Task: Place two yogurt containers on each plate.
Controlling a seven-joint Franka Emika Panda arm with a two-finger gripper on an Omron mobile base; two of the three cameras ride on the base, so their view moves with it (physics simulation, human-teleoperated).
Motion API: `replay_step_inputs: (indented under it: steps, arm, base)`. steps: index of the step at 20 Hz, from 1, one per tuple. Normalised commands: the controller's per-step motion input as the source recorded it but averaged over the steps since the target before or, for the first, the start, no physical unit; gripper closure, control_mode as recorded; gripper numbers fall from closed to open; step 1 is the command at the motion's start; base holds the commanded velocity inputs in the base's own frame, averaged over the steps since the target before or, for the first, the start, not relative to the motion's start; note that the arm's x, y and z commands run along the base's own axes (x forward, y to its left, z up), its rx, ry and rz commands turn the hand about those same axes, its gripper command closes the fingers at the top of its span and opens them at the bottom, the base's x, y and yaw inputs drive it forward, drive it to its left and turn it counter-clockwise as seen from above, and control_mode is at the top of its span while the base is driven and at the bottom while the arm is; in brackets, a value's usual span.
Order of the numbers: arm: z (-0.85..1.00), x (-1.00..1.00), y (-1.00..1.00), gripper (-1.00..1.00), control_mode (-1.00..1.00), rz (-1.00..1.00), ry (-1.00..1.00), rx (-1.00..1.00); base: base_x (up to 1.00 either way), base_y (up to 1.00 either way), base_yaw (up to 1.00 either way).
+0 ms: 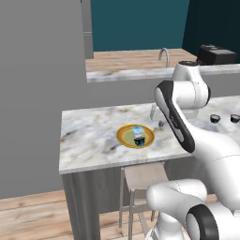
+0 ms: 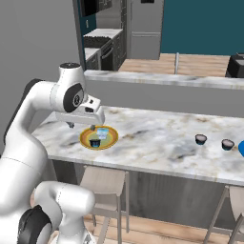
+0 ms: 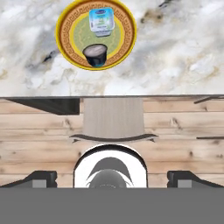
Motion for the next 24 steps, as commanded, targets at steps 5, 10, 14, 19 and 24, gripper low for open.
replay_step_inputs:
  steps: [5,10,14,19,24]
  arm:
    - [0.0,0.0,0.0,-1.0,-1.0,0.0,0.0,0.0]
    - [0.0,0.0,0.0,-1.0,-1.0,0.0,0.0,0.0]
    - [0.0,0.0,0.0,-1.0,-1.0,0.0,0.0,0.0]
    - [0.0,0.0,0.0,-1.0,1.0,0.0,0.0,0.0]
    - [0.0,0.0,0.0,-1.0,1.0,0.0,0.0,0.0]
  base:
    - [0.0,0.0,0.0]
    - [0.0,0.0,0.0]
    - [0.0,0.0,0.0]
    - [0.0,0.0,0.0]
    - [-0.11,-0.27,0.0]
